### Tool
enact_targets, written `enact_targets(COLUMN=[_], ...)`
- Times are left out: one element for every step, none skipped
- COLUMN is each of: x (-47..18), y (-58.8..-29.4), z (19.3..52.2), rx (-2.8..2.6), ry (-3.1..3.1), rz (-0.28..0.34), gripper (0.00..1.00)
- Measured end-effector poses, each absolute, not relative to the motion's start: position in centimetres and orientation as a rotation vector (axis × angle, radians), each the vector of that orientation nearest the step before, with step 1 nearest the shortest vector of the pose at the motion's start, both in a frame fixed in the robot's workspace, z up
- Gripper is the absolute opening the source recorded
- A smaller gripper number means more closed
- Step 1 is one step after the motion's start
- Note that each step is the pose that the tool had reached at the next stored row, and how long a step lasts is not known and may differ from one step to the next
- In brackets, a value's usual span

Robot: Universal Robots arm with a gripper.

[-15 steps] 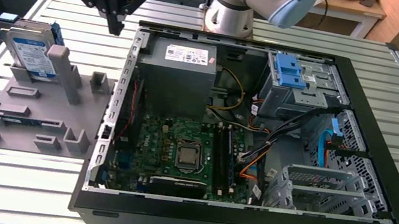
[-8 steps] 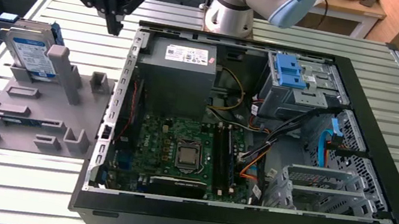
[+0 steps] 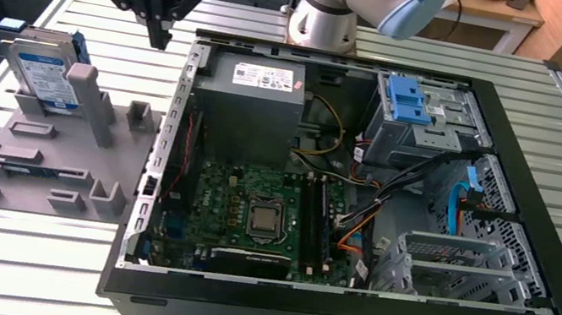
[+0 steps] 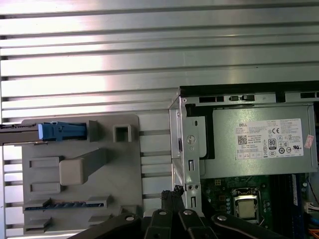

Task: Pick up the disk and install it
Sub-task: 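Reach for the disk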

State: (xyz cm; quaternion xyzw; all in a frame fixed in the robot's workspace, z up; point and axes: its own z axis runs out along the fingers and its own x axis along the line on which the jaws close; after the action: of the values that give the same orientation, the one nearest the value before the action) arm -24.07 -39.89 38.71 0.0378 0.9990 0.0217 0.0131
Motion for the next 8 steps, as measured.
enact_targets(x=[-24.08, -24.09, -24.11, -24.14, -24.17, -24.21, -24.25, -24.3], y=[-39.89, -39.89, -39.9, -39.89, -39.89, -39.89, -39.89, -39.89], z=[38.71, 38.71, 38.71, 38.71, 38.71, 38.71, 38.71, 38.71], rx=[0.118, 0.118, 0.118, 0.118, 0.118, 0.118, 0.118, 0.118], ry=[3.113, 3.112, 3.112, 3.112, 3.112, 3.113, 3.112, 3.112], rz=[0.068, 0.068, 0.068, 0.068, 0.068, 0.068, 0.068, 0.068], gripper=[0.11, 0.11, 0.11, 0.11, 0.11, 0.11, 0.11, 0.11])
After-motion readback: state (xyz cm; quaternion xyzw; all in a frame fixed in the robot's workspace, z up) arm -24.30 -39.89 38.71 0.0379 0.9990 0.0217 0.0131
